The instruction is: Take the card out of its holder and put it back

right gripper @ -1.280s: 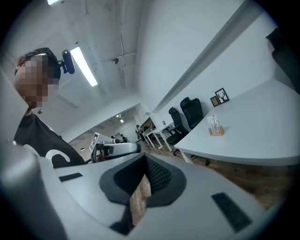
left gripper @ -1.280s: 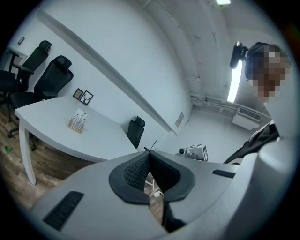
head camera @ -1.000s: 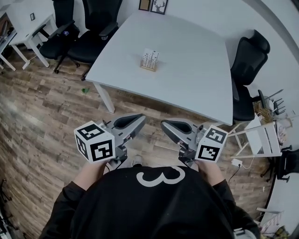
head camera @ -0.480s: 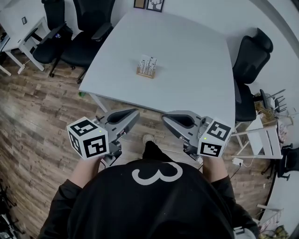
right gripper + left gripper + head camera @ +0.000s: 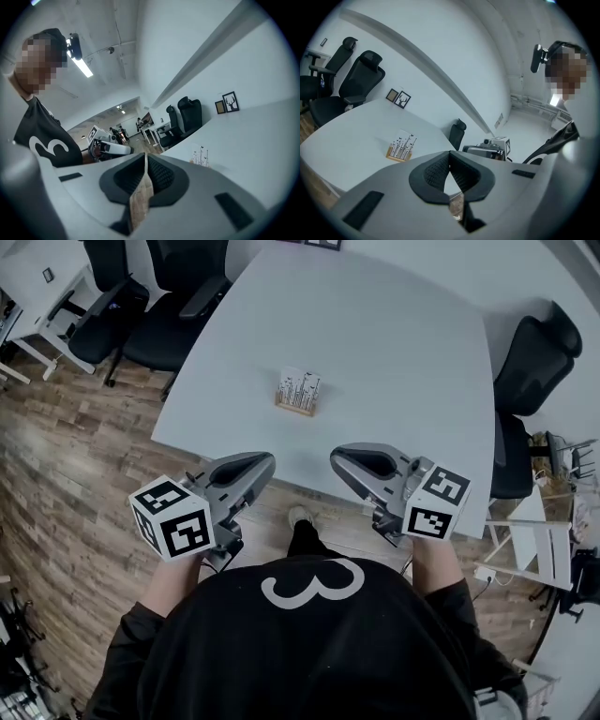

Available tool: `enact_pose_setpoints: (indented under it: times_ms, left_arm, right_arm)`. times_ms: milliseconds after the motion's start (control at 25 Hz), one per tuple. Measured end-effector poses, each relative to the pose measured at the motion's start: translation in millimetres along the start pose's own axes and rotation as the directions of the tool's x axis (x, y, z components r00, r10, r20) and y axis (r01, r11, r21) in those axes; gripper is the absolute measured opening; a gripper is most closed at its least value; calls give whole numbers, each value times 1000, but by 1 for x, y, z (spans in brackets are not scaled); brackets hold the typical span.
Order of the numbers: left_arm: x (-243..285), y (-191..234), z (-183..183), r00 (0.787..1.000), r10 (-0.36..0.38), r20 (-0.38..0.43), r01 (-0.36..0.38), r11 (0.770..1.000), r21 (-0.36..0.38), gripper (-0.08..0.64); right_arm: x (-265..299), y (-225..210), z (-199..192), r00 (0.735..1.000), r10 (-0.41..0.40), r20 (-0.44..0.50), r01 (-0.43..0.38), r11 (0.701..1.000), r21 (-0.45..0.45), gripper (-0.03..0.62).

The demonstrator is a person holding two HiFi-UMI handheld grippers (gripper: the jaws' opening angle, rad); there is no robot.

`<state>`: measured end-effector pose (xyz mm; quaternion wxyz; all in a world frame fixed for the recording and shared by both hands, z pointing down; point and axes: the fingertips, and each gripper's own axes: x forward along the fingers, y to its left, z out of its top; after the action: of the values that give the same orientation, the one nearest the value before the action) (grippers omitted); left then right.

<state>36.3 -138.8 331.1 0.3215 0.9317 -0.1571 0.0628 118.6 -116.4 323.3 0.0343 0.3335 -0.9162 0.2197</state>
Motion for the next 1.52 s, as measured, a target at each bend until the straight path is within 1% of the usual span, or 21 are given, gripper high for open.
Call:
enact_pose_setpoints:
  times_ms: [160, 320, 400, 600, 760, 840, 1000, 1080, 1160, 1320, 1520]
  left_arm:
    - [20, 27, -1, 999, 23, -24, -24, 998, -51, 11]
    - [37, 53, 3, 999, 45, -31, -48, 995, -86, 11]
    - [44, 65, 2, 998, 53, -37, -57, 993, -107, 11]
    - [52, 90, -3, 996, 74, -52, -81, 983, -164, 11]
    - [56, 105, 2, 994, 90, -54, -98, 978, -182, 11]
    - [58, 112, 3, 994, 96, -53, -105, 976, -192, 11]
    - [59, 126, 5, 992, 113, -55, -122, 970, -211, 11]
    - [58, 130, 4, 991, 121, -56, -130, 967, -220, 11]
    - [58, 131, 3, 990, 130, -58, -139, 964, -224, 11]
    - [57, 133, 4, 988, 143, -63, -153, 963, -223, 11]
    - [59, 140, 6, 987, 154, -50, -162, 957, -240, 11]
  right_arm:
    - [13, -41, -3, 999, -17, -27, 17, 1000, 20, 15]
    - [24, -76, -2, 999, -25, -31, 27, 998, 48, 19]
    - [29, -90, -1, 999, -30, -39, 32, 999, 43, 26]
    - [44, -122, -1, 996, -55, -65, 57, 998, 27, 80]
    - [59, -138, 2, 995, -46, -85, 48, 999, 20, 86]
    - [63, -148, 0, 993, -64, -97, 65, 998, 3, 118]
    - [72, -170, -10, 987, -114, -113, 108, 992, -60, 146]
    - [77, -181, -15, 982, -153, -111, 142, 985, -99, 146]
    - [82, -189, -21, 979, -171, -110, 159, 982, -105, 146]
    - [92, -195, -29, 985, -133, -108, 127, 990, -61, 146]
    - [100, -202, -35, 988, -115, -107, 113, 993, -29, 144]
